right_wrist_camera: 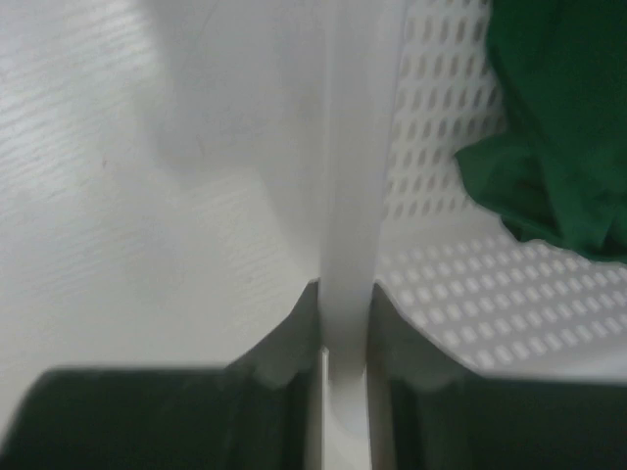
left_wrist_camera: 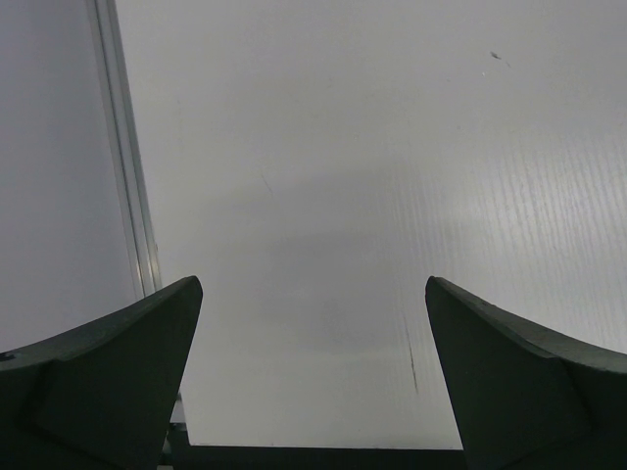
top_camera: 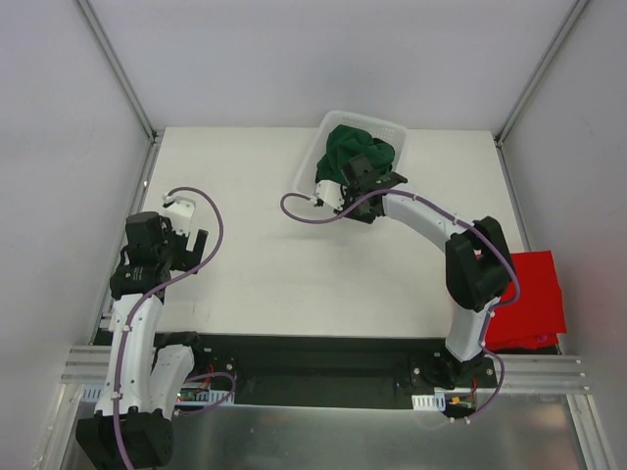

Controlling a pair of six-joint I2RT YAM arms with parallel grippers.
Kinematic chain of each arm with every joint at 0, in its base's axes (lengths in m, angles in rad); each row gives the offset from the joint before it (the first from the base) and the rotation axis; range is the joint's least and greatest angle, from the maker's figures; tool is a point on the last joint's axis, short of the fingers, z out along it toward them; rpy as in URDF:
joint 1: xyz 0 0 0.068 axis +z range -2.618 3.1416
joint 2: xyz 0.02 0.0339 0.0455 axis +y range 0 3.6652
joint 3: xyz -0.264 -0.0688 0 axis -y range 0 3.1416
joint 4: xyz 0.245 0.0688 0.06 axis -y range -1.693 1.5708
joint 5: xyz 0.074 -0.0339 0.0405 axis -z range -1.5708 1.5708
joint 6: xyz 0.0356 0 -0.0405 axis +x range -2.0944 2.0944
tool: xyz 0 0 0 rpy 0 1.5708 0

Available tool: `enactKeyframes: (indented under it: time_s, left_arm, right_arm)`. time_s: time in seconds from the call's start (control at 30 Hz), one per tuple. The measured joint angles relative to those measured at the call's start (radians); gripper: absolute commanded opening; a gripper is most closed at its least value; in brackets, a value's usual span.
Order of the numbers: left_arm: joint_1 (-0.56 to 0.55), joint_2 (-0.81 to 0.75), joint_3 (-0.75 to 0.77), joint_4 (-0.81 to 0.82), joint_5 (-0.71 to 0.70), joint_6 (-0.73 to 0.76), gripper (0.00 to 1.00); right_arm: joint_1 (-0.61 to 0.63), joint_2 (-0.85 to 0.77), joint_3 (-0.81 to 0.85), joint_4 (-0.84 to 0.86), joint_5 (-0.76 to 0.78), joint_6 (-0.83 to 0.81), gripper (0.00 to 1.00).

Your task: Fold and stack the t-shirts

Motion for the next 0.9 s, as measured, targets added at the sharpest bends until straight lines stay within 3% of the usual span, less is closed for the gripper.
enactKeyframes:
  time_s: [0.43, 0.9]
  left_arm:
    - [0.0, -0.008, -0.029, -0.001, 0.007, 0.002, 0.99]
    - [0.0, -0.061, -0.068, -0.007, 0.0, 0.02, 0.99]
  right_arm:
    - [0.038, 0.083, 0.156, -0.108, 0.005, 0.237, 0.01]
    - [0.193, 0.171, 0.422, -0.281, -0.207, 0.603, 0.01]
